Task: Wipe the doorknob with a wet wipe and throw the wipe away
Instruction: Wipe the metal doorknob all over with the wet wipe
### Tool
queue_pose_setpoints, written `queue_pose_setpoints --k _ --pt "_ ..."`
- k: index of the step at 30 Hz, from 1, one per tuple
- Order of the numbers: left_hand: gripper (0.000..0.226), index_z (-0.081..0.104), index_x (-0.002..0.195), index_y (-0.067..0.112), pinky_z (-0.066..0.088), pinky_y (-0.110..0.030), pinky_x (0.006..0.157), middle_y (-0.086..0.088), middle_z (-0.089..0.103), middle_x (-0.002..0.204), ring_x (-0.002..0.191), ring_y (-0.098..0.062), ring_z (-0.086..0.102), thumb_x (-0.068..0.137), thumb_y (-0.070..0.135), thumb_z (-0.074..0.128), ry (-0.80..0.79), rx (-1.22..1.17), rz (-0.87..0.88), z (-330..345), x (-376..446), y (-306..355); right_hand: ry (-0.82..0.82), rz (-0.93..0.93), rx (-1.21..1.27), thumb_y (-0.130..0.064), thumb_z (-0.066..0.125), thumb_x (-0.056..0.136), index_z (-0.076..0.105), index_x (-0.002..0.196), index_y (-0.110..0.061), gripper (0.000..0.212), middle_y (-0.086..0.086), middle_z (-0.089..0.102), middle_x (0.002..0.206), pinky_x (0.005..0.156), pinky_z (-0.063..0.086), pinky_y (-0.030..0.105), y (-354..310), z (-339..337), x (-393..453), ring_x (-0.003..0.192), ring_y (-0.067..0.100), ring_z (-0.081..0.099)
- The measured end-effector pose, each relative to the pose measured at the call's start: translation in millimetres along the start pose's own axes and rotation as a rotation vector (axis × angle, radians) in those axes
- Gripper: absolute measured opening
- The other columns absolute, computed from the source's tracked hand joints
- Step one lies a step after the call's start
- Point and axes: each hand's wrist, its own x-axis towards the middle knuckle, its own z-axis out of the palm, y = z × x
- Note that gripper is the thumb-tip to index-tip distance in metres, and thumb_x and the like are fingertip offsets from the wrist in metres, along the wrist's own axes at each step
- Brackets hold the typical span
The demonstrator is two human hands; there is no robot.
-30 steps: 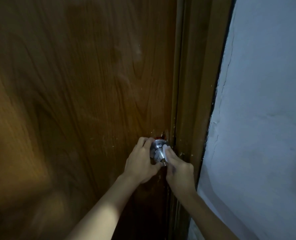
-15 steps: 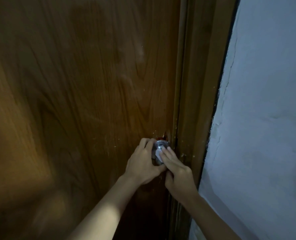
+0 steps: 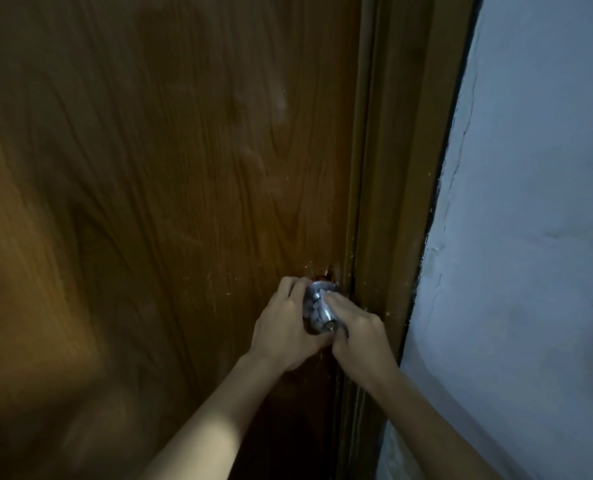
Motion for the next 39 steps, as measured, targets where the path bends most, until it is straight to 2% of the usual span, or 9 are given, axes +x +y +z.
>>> queue_pose_setpoints --k 2,8,10,14,18,21,24,32,39 --pt "0.083 0.033 0.135 0.015 0.048 -0.024 0.089 0.003 0.037 0.13 0.112 -0.011 0.046 0.068 0.041 0.074 -0.001 0.002 -0.002 0 0 -1 -0.012 -0.059 -0.038 0.009 0.058 0.079 0.053 0.124 -0.004 0.046 0.013 0.058 0.128 0.099 0.017 -0.004 1 -1 2 0.122 0.01 0.043" --pt "0.08 0.035 0.134 0.016 0.051 -0.029 0.087 0.004 0.038 0.128 0.111 -0.013 0.048 0.068 0.038 0.075 -0.015 -0.004 -0.003 -2 -1 -1 0.006 -0.131 -0.155 0.005 0.061 0.076 0.063 0.109 -0.004 0.034 0.014 0.069 0.11 0.097 0.046 0.028 -6 -1 6 0.106 0.022 0.063" --pt "0.08 0.035 0.134 0.016 0.05 -0.028 0.085 0.004 0.038 0.129 0.111 -0.013 0.048 0.069 0.038 0.074 -0.016 0.001 -0.002 -2 -1 -2 0.088 -0.127 -0.153 0.005 0.059 0.075 0.064 0.107 -0.002 0.034 0.014 0.07 0.108 0.098 0.042 0.018 -6 7 1 0.106 0.02 0.062" --pt "0.084 0.033 0.136 0.015 0.05 -0.031 0.088 0.004 0.038 0.128 0.112 -0.014 0.047 0.068 0.042 0.074 -0.037 -0.017 -0.002 -3 0 -3 0.206 0.184 0.11 0.012 0.051 0.079 0.063 0.112 -0.005 0.039 0.01 0.07 0.104 0.081 0.039 -0.004 -12 7 0 0.096 0.016 0.066" --pt "0.09 0.032 0.137 0.016 0.047 -0.031 0.091 0.004 0.036 0.13 0.114 -0.014 0.045 0.064 0.045 0.076 -0.054 -0.018 -0.02 -3 0 -4 0.121 0.462 0.316 -0.005 0.056 0.085 0.069 0.104 -0.014 0.025 0.002 0.071 0.081 0.055 0.046 0.01 -12 3 -1 0.071 0.008 0.064" --pt "0.093 0.03 0.138 0.017 0.045 -0.026 0.091 0.005 0.035 0.132 0.115 -0.012 0.043 0.064 0.045 0.077 -0.051 -0.022 -0.015 -3 -2 -3 0.074 0.631 0.509 -0.003 0.055 0.083 0.071 0.08 -0.01 0.018 0.011 0.069 0.076 0.06 0.046 0.024 -8 0 -8 0.072 0.019 0.064" --pt "0.091 0.029 0.139 0.019 0.04 -0.022 0.087 0.006 0.034 0.132 0.115 -0.01 0.041 0.065 0.042 0.077 -0.066 -0.056 -0.017 -6 -2 -2 -0.088 0.737 0.694 0.007 0.049 0.072 0.066 0.084 0.001 0.021 0.023 0.065 0.094 0.078 0.047 0.042 -6 -8 -18 0.09 0.034 0.06" --pt "0.047 0.048 0.12 0.03 0.035 0.0 0.082 0.017 0.046 0.115 0.109 0.011 0.042 0.078 0.03 0.068 0.203 -0.356 -0.054 9 -48 4 -0.154 0.608 0.874 -0.011 0.059 0.085 0.059 0.102 -0.012 0.017 0.011 0.072 0.094 0.064 0.056 0.027 -10 -12 -40 0.083 0.019 0.07" --pt "0.033 0.06 0.114 0.02 0.046 -0.012 0.084 0.013 0.058 0.11 0.105 -0.001 0.055 0.087 0.034 0.047 0.213 -0.435 0.057 9 -64 7 -0.204 0.454 0.875 -0.009 0.05 0.089 0.07 0.089 -0.016 0.021 0.004 0.072 0.09 0.064 0.053 0.022 -22 -12 -33 0.082 0.014 0.067"
